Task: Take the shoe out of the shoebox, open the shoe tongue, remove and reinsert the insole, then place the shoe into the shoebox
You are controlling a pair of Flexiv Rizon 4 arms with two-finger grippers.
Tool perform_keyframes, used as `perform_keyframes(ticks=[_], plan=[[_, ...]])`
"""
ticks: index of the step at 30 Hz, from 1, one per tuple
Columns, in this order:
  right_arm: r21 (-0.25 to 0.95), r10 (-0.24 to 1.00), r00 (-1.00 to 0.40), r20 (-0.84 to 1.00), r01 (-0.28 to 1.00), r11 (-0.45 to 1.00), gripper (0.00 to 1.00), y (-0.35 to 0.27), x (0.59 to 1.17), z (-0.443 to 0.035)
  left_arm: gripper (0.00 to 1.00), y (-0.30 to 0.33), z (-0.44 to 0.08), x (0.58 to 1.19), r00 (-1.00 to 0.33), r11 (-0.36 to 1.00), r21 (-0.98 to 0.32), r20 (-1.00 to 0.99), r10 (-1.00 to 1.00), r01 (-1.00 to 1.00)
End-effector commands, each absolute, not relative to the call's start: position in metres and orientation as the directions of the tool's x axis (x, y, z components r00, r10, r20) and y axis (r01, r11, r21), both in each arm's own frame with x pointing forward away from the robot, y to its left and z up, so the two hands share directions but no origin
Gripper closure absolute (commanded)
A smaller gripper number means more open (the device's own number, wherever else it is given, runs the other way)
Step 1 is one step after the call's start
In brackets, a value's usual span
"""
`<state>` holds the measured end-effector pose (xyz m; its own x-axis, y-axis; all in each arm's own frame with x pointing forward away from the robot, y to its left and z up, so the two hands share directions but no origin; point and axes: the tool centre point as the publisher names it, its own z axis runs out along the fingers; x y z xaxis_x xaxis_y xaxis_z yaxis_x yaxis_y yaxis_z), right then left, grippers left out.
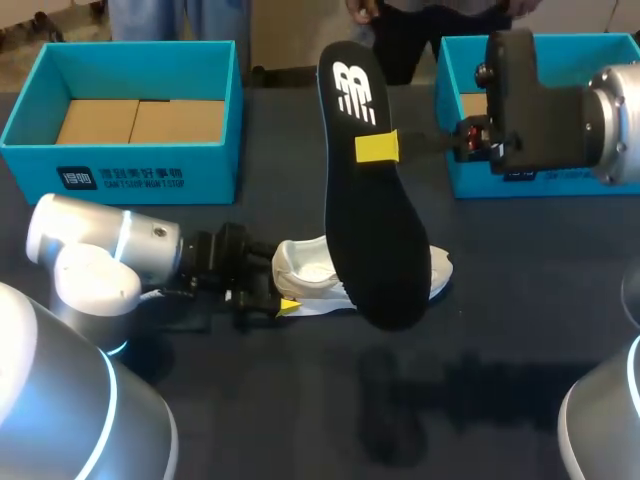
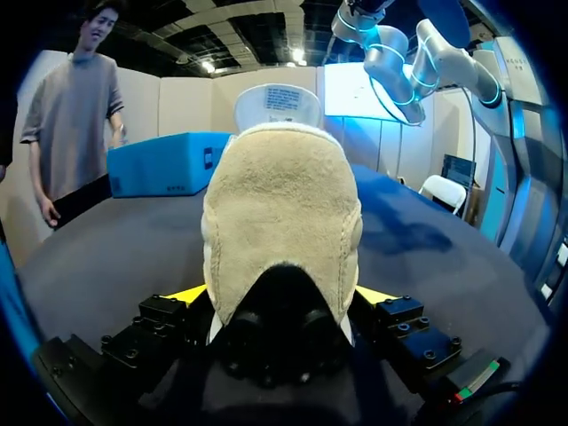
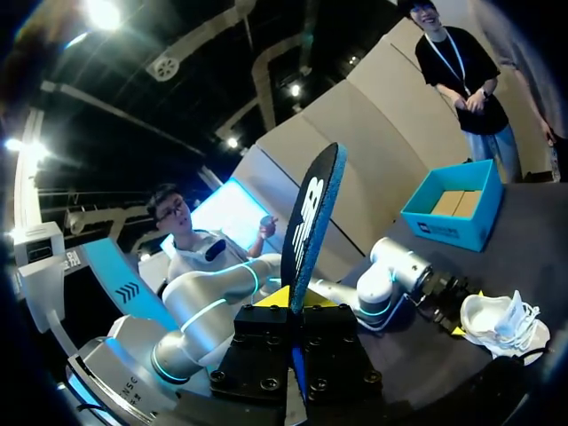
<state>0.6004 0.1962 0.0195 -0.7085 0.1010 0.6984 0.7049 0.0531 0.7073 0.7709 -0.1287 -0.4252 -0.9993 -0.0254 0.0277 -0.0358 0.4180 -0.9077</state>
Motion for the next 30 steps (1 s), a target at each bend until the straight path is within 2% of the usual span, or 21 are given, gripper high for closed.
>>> perform_keyframes(ticks=[1, 17, 30], plan=[[0.706, 0.104, -0.707, 0.7, 0.706, 0.051, 1.0, 0.198, 0.599, 0.019, 0.0, -0.126, -0.419, 0.771, -1.0, 0.453, -0.891, 0.021, -0.021, -0.029], [0.706, 0.104, -0.707, 0.7, 0.706, 0.051, 1.0, 0.198, 0.599, 0.019, 0.0, -0.112, -0.389, 0.769, -1.0, 0.567, -0.824, -0.017, -0.006, 0.011], [0.706, 0.104, -0.707, 0.7, 0.706, 0.051, 1.0, 0.198, 0.599, 0.019, 0.0, -0.112, -0.389, 0.769, -1.0, 0.567, -0.824, -0.017, -0.006, 0.011]])
